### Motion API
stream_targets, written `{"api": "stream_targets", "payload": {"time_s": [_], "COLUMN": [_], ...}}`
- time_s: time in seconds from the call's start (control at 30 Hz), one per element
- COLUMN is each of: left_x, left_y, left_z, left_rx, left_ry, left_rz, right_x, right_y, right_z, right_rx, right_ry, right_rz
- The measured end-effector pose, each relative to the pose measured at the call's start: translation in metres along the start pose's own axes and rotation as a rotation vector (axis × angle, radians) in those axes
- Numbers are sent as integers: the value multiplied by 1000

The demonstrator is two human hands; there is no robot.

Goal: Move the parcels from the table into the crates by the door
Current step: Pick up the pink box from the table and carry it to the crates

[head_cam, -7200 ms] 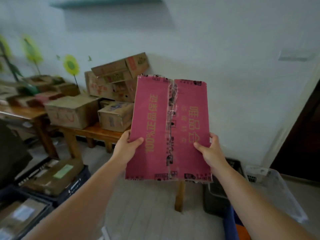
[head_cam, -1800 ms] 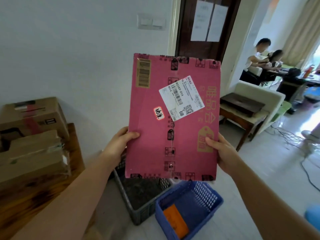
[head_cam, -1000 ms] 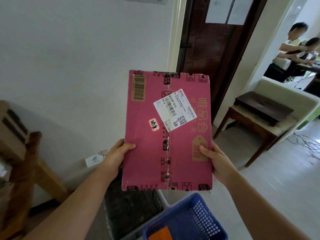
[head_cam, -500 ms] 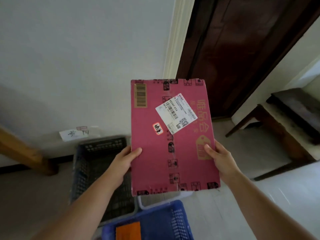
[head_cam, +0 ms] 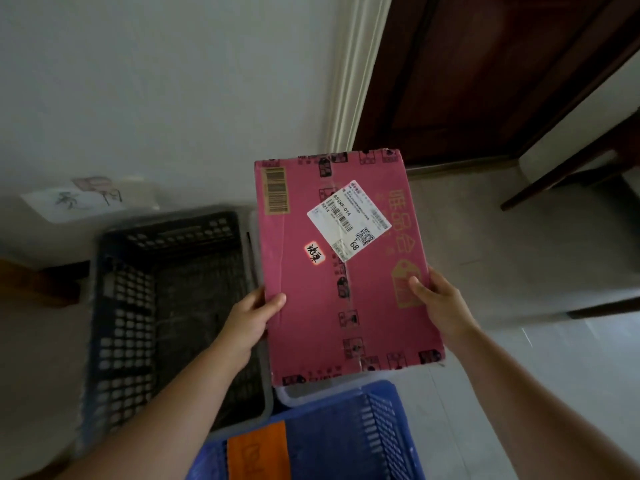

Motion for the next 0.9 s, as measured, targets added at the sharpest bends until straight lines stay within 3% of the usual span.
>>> {"api": "stream_targets", "payload": {"time_s": [0.23, 0.53, 0.9], "left_x": [-66, -84, -115], "left_y": [-13, -8, -1], "left_z": [54, 103, 127], "left_rx": [82, 123, 324], "left_ry": [-89, -76, -88], "left_rz": [42, 143, 643], "right_x": [77, 96, 149], "right_y": [25, 26, 51], "right_z": [51, 98, 127], "right_rx": [12, 46, 128], "right_ry": [60, 34, 22], "right_rz": [-37, -50, -155]}}
Point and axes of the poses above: each hand's wrist, its own z-axis towards the middle knuckle, its own y-axis out of the palm, x = y × z, the point moved 2 cm from there along z, towards the middle knuckle, and after that the axes turned 1 degree about -z, right-handed, at the moved point
